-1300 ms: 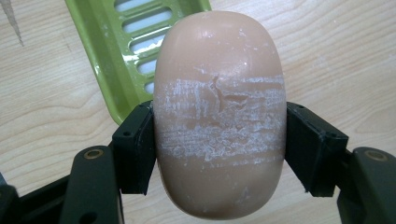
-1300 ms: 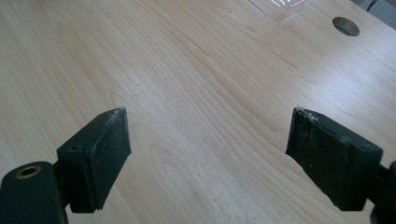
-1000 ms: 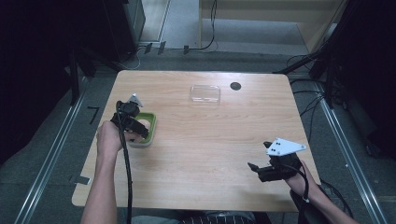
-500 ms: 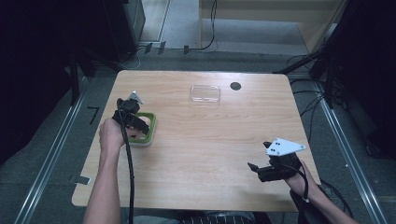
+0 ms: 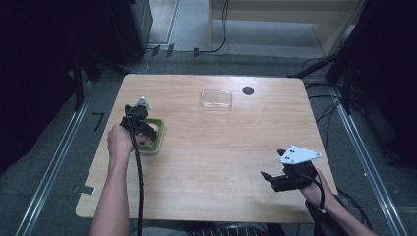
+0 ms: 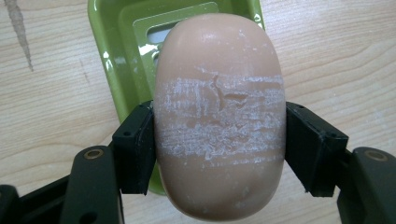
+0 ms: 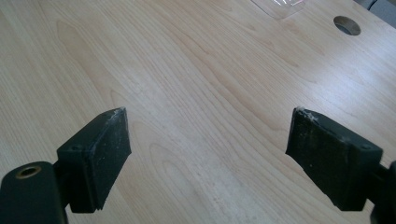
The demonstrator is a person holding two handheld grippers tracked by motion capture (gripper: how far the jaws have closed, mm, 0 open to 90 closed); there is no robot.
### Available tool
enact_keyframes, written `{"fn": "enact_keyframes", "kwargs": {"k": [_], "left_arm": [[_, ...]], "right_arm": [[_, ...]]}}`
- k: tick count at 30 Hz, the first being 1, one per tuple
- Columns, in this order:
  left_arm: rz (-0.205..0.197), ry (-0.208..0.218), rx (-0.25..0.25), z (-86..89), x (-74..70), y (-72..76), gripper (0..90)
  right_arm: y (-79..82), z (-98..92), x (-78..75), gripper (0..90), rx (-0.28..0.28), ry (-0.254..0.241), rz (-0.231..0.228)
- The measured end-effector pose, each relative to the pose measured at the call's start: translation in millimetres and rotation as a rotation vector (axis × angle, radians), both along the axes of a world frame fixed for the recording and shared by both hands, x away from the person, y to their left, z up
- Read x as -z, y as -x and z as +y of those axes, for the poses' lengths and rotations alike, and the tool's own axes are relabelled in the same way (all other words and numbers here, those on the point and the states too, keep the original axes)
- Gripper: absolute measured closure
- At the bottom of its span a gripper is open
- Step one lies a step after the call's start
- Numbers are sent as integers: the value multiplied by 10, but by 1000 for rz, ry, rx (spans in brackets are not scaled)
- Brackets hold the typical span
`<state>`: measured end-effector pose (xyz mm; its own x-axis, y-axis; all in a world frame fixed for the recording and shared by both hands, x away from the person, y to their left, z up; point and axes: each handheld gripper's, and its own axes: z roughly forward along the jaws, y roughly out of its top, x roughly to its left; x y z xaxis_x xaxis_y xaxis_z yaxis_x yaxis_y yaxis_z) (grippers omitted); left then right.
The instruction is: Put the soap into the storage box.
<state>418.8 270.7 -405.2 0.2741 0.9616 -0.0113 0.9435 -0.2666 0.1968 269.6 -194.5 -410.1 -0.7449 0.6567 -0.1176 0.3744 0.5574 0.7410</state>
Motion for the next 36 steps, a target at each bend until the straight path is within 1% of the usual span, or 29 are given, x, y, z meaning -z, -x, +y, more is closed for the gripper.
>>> {"fn": "enact_keyframes", "kwargs": {"k": [2, 4, 6, 8, 11, 15, 18, 24, 29, 30, 32, 36], "left_arm": [[-4, 1, -5, -9, 16, -14, 337], [-13, -16, -4, -18, 31, -29, 337], [-14, -18, -7, -20, 44, -45, 336], [-8, -14, -14, -17, 56, -60, 337], [-11, -21, -21, -16, 71, -86, 337], [-12, -22, -29, -19, 114, -115, 336], [-6, -33, -37, -24, 140, -134, 336], [-9, -41, -35, -32, 168, -160, 336], [1, -41, -39, -9, 196, -170, 336], [-2, -39, -44, -4, 204, -169, 336], [6, -37, -47, 9, 215, -173, 336], [11, -39, -50, 8, 244, -178, 335]], "right_arm": [[5, -2, 0, 136, 7, -4, 5], [1, -11, 2, 135, 4, -3, 1], [12, -22, 3, 135, 5, -2, 1], [14, -32, 3, 136, 6, -1, -1], [26, -53, 5, 135, 17, -6, 5], [26, -69, 8, 135, 11, -4, 0], [34, -67, 6, 135, 16, -4, 3], [39, -61, 3, 135, 17, -2, 0], [34, -47, 2, 135, 21, 1, 3], [30, -43, 3, 135, 18, 1, 3], [21, -36, 6, 135, 11, 9, 1], [14, -31, 6, 135, 12, 4, 1]]}}
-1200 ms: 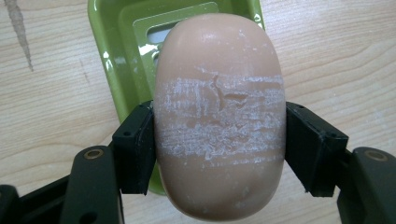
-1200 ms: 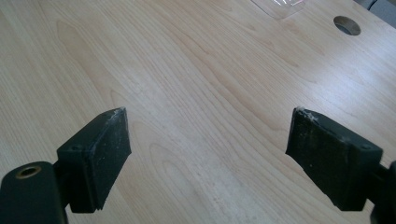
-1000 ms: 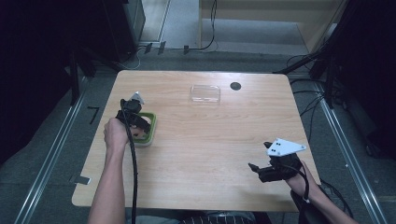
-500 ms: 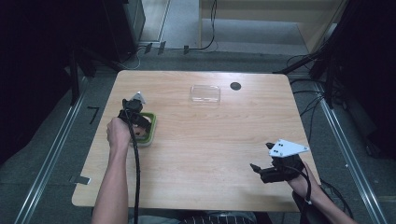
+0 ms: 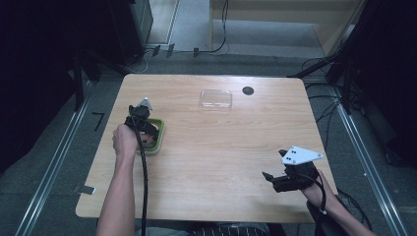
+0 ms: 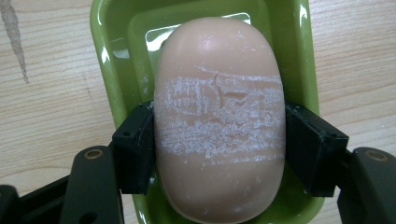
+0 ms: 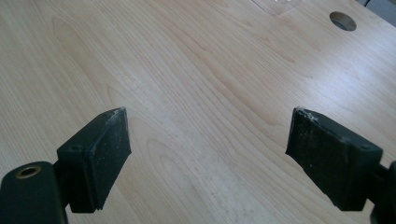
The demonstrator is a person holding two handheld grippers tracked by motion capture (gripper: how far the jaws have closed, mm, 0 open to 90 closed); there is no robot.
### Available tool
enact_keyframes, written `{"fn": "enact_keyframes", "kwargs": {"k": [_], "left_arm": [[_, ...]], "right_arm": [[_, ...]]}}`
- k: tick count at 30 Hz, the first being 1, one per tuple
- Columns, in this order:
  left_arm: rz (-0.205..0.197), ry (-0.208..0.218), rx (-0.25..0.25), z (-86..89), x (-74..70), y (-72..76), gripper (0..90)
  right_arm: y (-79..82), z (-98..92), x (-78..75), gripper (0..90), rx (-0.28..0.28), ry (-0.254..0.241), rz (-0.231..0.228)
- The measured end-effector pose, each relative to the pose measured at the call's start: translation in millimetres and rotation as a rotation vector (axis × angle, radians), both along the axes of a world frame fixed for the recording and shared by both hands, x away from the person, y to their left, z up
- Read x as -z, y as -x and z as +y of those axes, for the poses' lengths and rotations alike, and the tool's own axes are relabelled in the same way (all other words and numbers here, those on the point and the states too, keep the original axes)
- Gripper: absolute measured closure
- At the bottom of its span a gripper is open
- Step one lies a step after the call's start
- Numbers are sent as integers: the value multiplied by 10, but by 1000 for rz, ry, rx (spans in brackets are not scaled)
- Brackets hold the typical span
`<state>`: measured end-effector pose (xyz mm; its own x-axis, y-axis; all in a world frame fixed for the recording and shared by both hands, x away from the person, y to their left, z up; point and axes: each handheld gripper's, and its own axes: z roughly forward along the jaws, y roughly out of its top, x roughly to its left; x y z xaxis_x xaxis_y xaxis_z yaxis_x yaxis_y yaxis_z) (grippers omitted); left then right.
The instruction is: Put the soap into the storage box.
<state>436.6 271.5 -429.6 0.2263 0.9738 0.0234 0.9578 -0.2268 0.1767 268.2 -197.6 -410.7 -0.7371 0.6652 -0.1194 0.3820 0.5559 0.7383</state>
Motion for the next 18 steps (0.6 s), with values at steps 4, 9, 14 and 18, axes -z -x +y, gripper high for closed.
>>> {"fn": "enact_keyframes", "kwargs": {"k": [4, 9, 14, 18], "left_arm": [[-1, 0, 2, -6, 1, 2, 334], [-13, 3, -4, -14, -33, 7, 317], [-23, -4, 5, -46, -145, 47, 247], [-14, 2, 12, -30, -223, 111, 225]], "right_arm": [[-1, 8, -1, 136, -1, -1, 4], [4, 1, -1, 135, -4, -1, 0], [16, 12, -9, 135, -9, -1, -7], [13, 17, -10, 135, -11, 1, -9]]}}
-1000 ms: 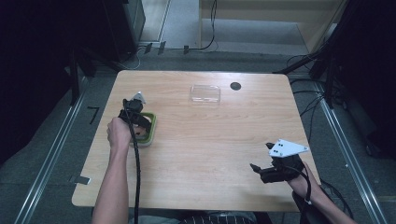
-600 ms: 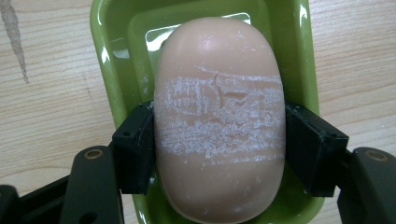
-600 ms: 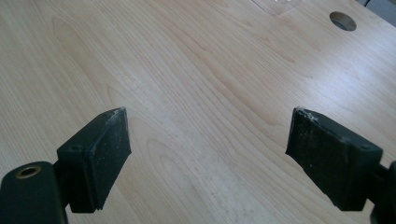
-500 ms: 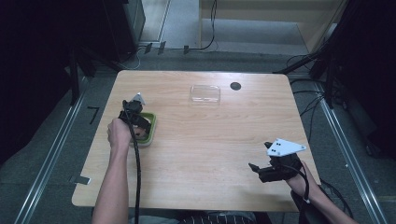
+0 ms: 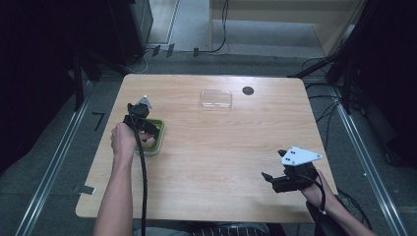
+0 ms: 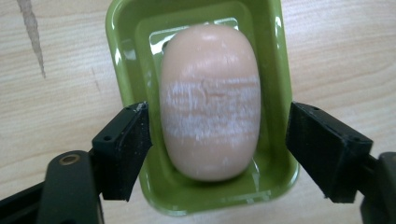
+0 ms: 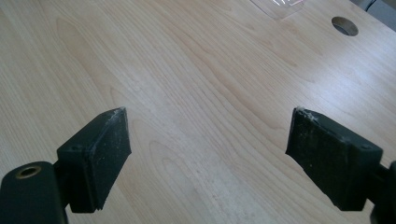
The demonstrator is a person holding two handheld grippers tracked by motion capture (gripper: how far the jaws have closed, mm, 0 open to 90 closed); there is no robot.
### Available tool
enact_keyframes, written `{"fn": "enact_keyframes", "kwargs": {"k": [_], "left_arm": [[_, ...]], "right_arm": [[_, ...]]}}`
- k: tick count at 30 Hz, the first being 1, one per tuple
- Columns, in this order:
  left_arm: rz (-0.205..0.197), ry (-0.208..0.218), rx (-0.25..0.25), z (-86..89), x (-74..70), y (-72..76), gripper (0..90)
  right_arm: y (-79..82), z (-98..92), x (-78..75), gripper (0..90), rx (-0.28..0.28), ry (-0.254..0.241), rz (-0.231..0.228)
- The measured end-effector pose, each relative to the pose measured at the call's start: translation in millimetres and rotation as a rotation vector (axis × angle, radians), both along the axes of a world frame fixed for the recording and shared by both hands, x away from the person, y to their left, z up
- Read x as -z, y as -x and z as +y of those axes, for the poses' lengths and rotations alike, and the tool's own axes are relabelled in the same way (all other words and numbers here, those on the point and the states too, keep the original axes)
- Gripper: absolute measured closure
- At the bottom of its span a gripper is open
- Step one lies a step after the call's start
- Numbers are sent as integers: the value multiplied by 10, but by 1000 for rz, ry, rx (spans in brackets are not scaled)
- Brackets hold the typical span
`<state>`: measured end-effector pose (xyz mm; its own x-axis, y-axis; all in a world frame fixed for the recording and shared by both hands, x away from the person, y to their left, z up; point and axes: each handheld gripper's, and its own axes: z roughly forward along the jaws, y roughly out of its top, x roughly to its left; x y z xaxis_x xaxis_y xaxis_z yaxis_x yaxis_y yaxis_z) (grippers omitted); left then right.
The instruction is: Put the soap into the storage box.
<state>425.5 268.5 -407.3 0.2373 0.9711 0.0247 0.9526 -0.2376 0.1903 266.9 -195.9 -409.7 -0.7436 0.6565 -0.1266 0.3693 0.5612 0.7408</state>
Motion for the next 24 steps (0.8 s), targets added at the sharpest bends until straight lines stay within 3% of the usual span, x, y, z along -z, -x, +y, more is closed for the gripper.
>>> {"fn": "enact_keyframes", "kwargs": {"k": [7, 15, 24], "left_arm": [[15, 2, 29, -5, -156, 109, 140], [8, -2, 66, -24, -338, 286, 130], [43, -17, 92, -8, -382, 484, 128]], "right_arm": [[0, -1, 1, 135, 2, -1, 2], [12, -13, 1, 135, 10, -2, 3], [14, -20, 1, 136, 9, 1, 1]]}}
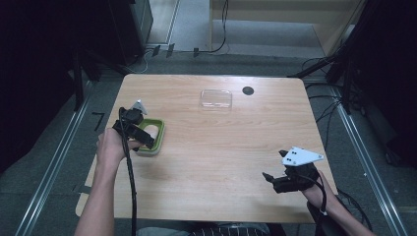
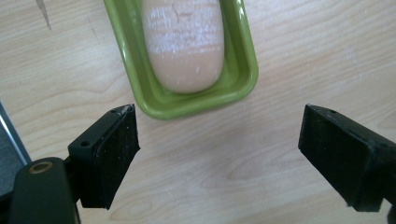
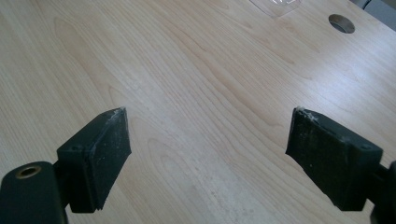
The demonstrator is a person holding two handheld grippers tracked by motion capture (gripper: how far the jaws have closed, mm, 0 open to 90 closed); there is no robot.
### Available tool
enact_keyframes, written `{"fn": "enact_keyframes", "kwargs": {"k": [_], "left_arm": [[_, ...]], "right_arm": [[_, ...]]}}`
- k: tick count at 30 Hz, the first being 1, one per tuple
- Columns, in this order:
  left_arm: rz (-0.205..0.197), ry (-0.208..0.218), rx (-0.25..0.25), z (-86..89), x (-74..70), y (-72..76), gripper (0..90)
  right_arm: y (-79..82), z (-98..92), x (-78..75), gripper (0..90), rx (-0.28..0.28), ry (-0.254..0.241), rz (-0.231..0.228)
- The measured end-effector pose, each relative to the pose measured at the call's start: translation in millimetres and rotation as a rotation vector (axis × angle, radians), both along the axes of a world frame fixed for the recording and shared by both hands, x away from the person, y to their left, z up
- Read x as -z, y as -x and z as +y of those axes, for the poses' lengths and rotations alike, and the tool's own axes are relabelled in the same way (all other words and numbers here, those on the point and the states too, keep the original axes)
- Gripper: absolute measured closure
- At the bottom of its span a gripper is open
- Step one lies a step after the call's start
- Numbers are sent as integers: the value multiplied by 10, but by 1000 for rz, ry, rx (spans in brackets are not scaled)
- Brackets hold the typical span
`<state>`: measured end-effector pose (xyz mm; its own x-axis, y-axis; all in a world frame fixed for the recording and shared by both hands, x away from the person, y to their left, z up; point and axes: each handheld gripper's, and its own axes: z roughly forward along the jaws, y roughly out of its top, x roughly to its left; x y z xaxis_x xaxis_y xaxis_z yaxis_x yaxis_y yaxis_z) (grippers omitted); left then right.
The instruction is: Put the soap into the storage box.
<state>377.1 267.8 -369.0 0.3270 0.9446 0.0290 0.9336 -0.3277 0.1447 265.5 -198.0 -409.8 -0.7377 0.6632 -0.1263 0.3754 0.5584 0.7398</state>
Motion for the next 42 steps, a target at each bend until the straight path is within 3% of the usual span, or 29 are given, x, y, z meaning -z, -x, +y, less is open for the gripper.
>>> {"fn": "enact_keyframes", "kwargs": {"k": [24, 42], "left_arm": [[29, -25, 44, 6, 27, 481, 111], [73, -12, 52, 33, 356, 853, 112]], "right_arm": [[2, 7, 0, 135, 3, 1, -4], [13, -5, 1, 135, 6, 5, -8]]}}
